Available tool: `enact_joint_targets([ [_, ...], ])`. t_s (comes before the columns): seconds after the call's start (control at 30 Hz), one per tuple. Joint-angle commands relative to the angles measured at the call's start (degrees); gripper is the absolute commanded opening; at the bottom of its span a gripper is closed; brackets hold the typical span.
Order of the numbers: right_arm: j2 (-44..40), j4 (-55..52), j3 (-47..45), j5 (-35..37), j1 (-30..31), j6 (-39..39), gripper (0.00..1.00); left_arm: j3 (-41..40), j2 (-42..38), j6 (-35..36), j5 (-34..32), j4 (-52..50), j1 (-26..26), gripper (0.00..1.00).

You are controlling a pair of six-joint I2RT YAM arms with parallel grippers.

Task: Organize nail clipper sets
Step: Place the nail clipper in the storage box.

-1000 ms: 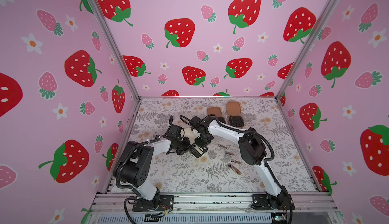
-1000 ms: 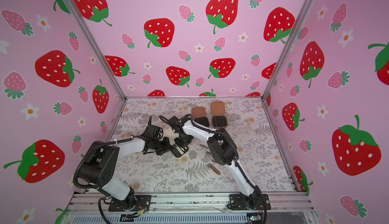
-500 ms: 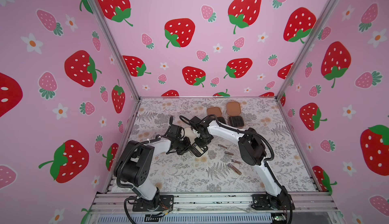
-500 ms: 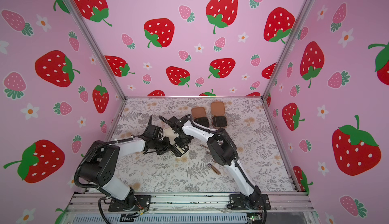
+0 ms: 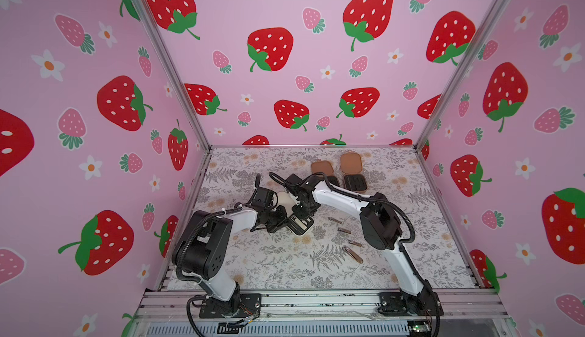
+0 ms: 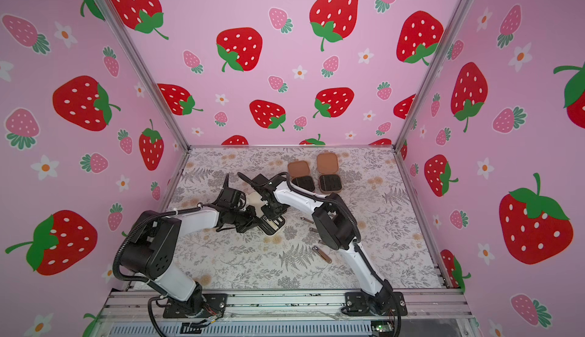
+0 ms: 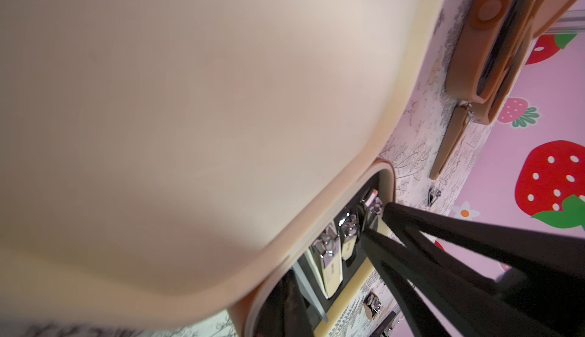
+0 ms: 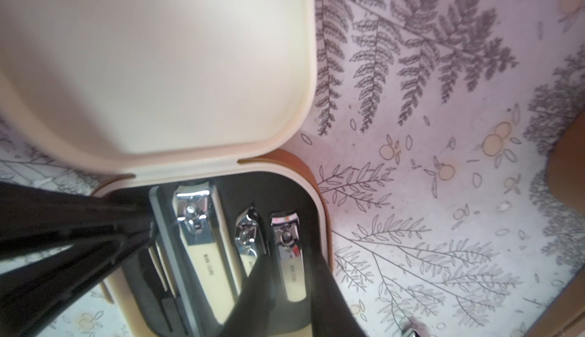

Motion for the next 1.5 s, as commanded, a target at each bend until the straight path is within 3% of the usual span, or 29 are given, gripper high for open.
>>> enact_joint_targets([
  [0.0, -2.92, 0.21, -0.63, 3.45, -0.14, 1.13, 0.25, -1.78, 3.48, 0.04, -4.19, -6.96, -0.46, 0.00],
  [0.23, -4.36, 1.11, -1.90, 4.34, 0.04, 1.04, 0.25, -1.61, 3.57, 0.03, -4.13, -6.96, -0.41, 0.00],
  [0.37, -5.24, 0.98, -3.06, 5.02, -0.12, 0.05, 0.30, -1.61, 3.57, 0.09, -4.16, -6.96, -0.46, 0.00],
  [0.63, -5.84, 3.94, -6.93, -3.94, -2.99, -3.35, 0.36, -1.69, 3.30, 0.09, -4.21, -7.22, -0.45, 0.00],
  [0.8, -4.91, 5.78, -7.35, -7.07, -3.21, -2.86, 0.34, -1.69, 3.22, -0.02, -4.20, -7.21, -0.45, 0.00],
  [1.47, -2.16, 6.96, -7.14, -8.19, -3.21, -1.34, 0.27, -1.17, 3.57, 0.26, -4.12, -7.66, -0.44, 0.00],
])
